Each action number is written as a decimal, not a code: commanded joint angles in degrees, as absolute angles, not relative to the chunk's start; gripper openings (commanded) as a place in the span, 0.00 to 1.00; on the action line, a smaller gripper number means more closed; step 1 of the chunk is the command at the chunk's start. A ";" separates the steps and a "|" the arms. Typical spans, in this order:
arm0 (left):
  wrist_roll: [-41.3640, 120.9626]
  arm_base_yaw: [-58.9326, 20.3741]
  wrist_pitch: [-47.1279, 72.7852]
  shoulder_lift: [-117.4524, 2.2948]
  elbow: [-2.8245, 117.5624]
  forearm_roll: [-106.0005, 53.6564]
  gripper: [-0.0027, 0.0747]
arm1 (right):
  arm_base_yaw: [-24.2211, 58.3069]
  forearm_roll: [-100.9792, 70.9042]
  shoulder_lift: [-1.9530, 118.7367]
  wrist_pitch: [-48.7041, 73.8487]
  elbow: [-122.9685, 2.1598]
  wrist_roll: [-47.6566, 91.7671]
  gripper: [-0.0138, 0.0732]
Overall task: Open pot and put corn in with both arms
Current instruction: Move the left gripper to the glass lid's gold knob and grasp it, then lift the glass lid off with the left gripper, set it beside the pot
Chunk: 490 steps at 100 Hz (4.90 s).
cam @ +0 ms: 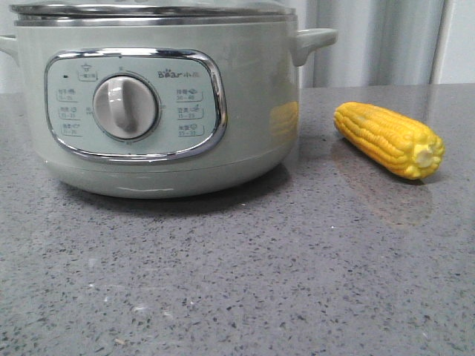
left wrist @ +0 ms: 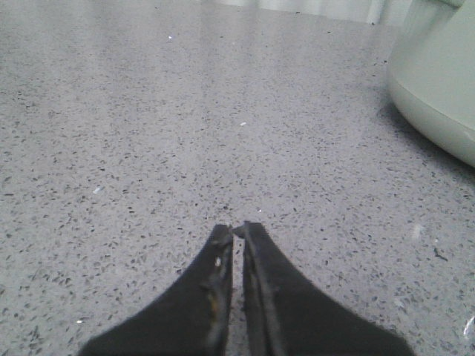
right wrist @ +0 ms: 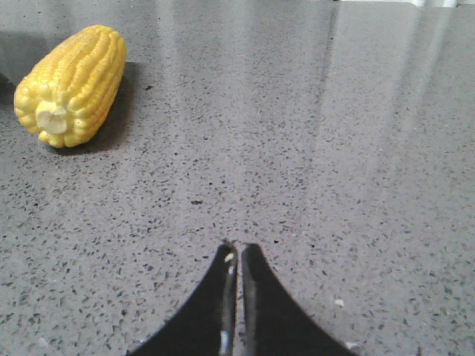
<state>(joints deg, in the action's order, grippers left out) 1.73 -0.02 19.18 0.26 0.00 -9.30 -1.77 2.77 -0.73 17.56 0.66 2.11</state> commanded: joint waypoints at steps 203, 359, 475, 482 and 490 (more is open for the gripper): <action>1.62 -0.30 1.31 2.17 1.84 -5.99 0.01 | -1.64 2.94 -1.80 -4.14 0.14 2.59 0.08; 1.62 -27.33 -21.02 -50.69 35.50 -2.09 0.61 | -1.64 -8.61 42.25 23.19 -32.10 2.59 0.08; 1.14 -37.91 -19.53 -78.58 54.96 -4.04 0.22 | -1.64 -8.31 42.14 26.67 -32.10 2.59 0.08; 1.14 -37.91 -19.53 -78.58 54.96 -4.04 0.07 | -1.64 -8.31 42.14 26.67 -32.10 2.59 0.08; 1.14 -37.91 -19.64 -78.58 54.96 -4.04 0.01 | -1.64 -8.31 42.14 26.67 -32.10 2.59 0.08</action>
